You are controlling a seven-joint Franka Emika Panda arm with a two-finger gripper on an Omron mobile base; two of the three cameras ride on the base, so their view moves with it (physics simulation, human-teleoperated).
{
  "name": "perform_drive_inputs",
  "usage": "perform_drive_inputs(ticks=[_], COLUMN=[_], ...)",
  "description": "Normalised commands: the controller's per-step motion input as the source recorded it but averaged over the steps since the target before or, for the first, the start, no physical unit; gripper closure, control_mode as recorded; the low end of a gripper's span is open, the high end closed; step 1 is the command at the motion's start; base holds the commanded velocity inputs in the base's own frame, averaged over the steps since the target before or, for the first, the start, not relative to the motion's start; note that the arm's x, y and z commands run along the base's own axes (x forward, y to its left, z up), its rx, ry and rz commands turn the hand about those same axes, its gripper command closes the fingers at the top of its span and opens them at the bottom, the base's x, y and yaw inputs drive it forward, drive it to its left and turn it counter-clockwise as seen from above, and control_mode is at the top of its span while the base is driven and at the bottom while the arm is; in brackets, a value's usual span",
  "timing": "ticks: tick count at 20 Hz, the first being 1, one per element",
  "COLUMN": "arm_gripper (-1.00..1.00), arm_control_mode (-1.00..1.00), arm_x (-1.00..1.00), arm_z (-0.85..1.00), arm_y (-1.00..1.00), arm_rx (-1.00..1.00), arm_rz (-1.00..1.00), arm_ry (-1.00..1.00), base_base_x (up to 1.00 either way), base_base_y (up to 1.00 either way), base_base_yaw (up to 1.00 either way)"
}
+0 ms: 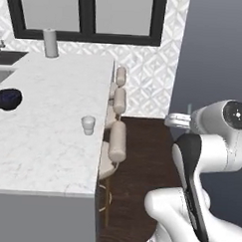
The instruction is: Take a straw from the drawer in front and place it inside the glass cup on the dining counter.
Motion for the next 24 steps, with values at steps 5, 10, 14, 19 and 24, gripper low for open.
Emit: perform_drive_inputs(ticks=[5,10,14,19,24], arm_gripper=[1.00,1.00,1.00,1.00,1.00], arm_control_mode=[1.00,1.00,1.00,1.00,1.00], arm_x=[0.00,0.00,0.00,0.00,0.00], arm_z=[0.00,0.00,0.00,0.00,0.00], arm_y=[0.00,0.00,0.00,0.00,0.00], arm_rx=[0.00,0.00,0.00,0.00,0.00], arm_rz=[0.00,0.00,0.00,0.00,0.00], arm_ry=[0.00,0.00,0.00,0.00,0.00], base_base_x=[0.68,0.39,0.32,0.43,0.33], base_base_y=[-0.22,-0.14,-0.08,-0.34,-0.33], base_base_yaw=[0.33,0.45,0.45,0.39,0.35])
